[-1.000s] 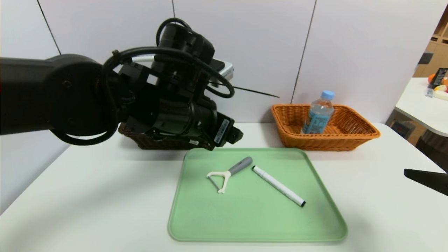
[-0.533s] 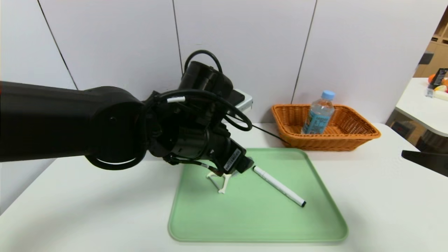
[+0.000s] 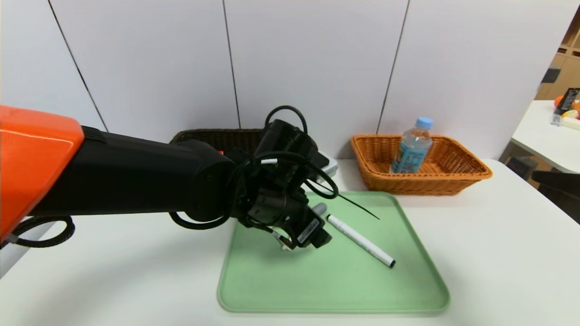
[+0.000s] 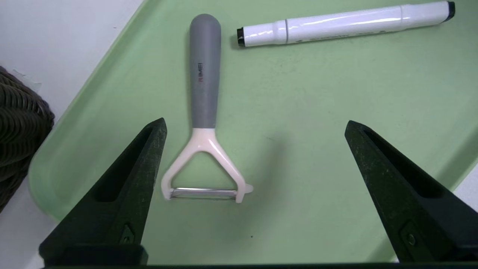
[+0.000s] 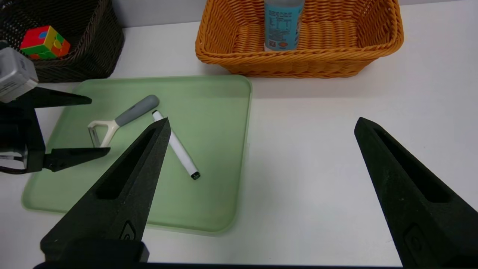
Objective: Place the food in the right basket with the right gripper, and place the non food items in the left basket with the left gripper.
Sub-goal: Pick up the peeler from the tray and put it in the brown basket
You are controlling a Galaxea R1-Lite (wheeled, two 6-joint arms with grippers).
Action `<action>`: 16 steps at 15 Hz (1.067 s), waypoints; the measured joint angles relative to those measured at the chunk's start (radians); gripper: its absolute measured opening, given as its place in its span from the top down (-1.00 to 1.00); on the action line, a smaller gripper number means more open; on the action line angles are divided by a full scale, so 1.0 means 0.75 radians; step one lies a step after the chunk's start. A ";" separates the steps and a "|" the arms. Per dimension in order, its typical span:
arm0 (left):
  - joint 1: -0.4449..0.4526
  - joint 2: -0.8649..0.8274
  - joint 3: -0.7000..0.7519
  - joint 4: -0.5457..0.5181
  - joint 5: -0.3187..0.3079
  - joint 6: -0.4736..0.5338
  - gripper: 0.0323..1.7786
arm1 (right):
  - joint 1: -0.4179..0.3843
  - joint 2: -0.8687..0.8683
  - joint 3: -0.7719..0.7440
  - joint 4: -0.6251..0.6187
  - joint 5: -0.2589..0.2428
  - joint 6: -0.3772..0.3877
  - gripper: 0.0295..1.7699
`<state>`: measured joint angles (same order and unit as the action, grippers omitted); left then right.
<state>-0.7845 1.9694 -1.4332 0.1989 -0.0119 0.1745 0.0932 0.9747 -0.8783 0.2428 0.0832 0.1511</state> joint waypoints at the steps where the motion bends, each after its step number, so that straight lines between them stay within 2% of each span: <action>1: 0.007 0.010 0.001 -0.001 -0.022 0.009 -0.90 | -0.001 -0.007 0.006 0.001 0.018 0.008 -0.92; 6: 0.046 0.034 0.018 -0.007 -0.086 0.073 -0.90 | -0.002 -0.033 0.013 0.005 0.035 0.017 -0.92; 16: 0.114 0.139 0.019 -0.121 -0.092 0.162 -0.90 | 0.000 -0.060 0.024 0.006 0.040 0.016 -0.92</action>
<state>-0.6989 2.0738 -1.4187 0.1081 -0.0813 0.2957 0.0932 0.9294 -0.8602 0.2472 0.1134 0.1630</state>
